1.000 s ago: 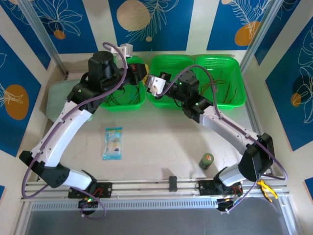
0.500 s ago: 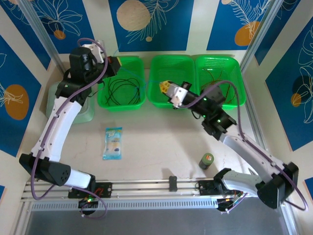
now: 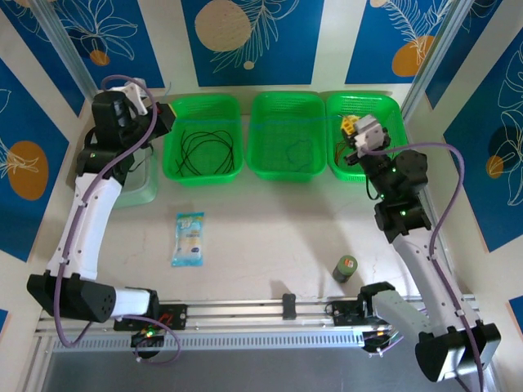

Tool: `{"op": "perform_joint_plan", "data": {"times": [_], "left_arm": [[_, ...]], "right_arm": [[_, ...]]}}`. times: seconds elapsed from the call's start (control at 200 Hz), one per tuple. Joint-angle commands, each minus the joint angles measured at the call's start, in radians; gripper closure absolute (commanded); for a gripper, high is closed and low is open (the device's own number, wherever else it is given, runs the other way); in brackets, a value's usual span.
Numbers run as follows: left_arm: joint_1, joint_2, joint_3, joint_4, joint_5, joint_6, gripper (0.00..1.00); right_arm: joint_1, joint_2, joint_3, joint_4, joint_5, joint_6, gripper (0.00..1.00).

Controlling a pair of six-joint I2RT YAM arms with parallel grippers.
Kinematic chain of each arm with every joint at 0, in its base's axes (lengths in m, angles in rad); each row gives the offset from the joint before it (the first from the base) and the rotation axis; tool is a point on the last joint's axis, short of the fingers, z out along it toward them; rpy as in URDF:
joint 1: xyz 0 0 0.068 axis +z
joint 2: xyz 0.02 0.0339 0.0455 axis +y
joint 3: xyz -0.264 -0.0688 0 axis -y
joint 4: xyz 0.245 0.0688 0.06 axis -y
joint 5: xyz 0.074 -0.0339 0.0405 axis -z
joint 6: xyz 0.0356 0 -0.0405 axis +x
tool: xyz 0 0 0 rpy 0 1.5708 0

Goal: Untangle the cables

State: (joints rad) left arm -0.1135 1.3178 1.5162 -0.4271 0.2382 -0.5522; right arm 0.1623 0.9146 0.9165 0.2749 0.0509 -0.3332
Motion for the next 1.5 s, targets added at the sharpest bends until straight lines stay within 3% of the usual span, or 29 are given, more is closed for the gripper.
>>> {"op": "perform_joint_plan", "data": {"times": [0.0,0.205,0.49,0.615,0.835,1.175,1.33,1.495], "left_arm": [[0.012,-0.035,0.000,0.020,0.012,-0.010,1.00],[0.006,-0.040,-0.015,0.067,0.069,-0.057,1.00],[-0.090,-0.010,-0.055,0.128,0.119,-0.021,1.00],[-0.170,0.013,-0.066,0.146,0.072,0.073,1.00],[-0.319,0.106,-0.056,0.189,0.055,0.266,1.00],[-0.562,0.256,0.041,0.182,0.156,0.630,1.00],[-0.645,0.315,0.062,0.195,0.229,0.698,1.00],[-0.693,0.416,0.134,0.150,0.189,0.708,1.00]], "right_arm": [[-0.056,-0.022,0.002,-0.011,0.125,0.136,1.00],[-0.074,-0.012,0.008,-0.027,0.096,0.227,1.00],[-0.066,0.068,0.081,-0.099,0.013,0.285,1.00],[-0.057,0.143,0.171,-0.201,0.018,0.348,1.00],[-0.003,0.305,0.327,-0.324,0.157,0.468,1.00],[0.086,0.481,0.493,-0.292,0.067,0.573,1.00],[0.092,0.500,0.552,-0.273,0.009,0.639,1.00],[0.120,0.472,0.595,-0.268,-0.029,0.687,1.00]]}}
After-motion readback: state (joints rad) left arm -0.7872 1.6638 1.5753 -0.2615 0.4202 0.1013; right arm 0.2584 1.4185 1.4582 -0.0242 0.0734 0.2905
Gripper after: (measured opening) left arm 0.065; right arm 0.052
